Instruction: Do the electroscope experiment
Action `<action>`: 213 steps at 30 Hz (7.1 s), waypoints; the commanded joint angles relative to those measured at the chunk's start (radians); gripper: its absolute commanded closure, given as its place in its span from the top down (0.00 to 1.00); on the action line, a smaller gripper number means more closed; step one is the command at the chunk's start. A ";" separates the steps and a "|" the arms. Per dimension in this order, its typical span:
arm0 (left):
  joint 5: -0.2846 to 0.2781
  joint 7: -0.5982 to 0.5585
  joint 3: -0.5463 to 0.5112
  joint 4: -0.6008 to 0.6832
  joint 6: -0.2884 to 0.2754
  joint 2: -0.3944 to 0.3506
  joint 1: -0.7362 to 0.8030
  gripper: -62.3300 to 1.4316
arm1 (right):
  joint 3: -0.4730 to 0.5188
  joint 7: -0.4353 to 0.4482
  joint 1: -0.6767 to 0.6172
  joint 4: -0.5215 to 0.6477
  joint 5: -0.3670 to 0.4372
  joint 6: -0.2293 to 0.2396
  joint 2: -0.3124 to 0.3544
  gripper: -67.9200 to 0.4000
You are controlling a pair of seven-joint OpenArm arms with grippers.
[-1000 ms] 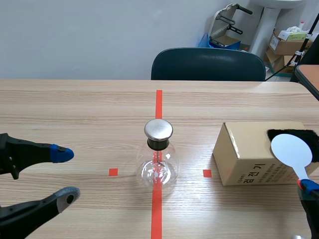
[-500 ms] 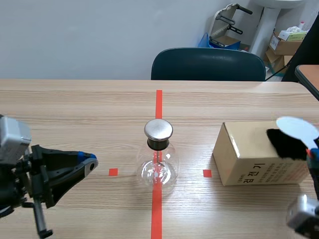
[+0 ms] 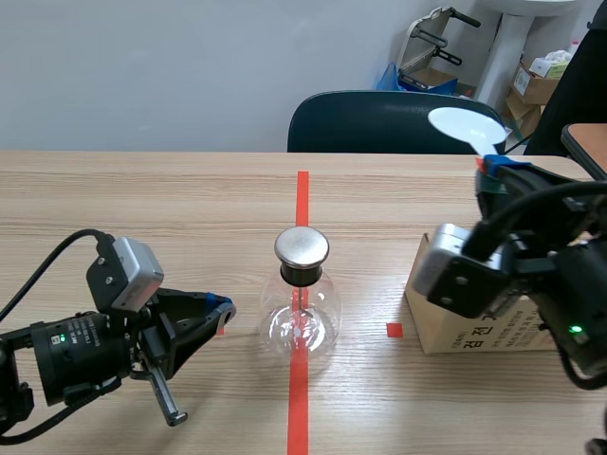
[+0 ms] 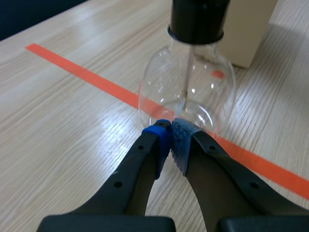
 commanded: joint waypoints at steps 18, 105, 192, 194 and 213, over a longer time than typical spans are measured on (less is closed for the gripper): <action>0.051 -0.025 0.037 -0.144 0.026 0.118 -0.050 0.08 | -0.294 -0.260 0.037 -0.058 -0.262 -0.027 0.023 0.03; 0.051 -0.018 0.037 -0.154 0.027 0.121 -0.018 0.08 | -0.278 -0.336 -0.103 -0.114 -0.308 -0.210 0.020 0.03; 0.051 -0.028 0.027 -0.154 0.079 0.121 -0.040 0.08 | -0.278 0.030 -0.103 -0.114 -0.308 -0.210 0.020 0.03; 0.051 -0.027 0.027 -0.154 0.079 0.121 -0.040 0.08 | -0.278 0.053 -0.103 -0.114 -0.308 -0.210 0.020 0.03; 0.051 -0.021 0.027 -0.154 0.079 0.121 -0.029 0.08 | -0.278 0.048 -0.103 -0.114 -0.308 -0.210 0.020 0.03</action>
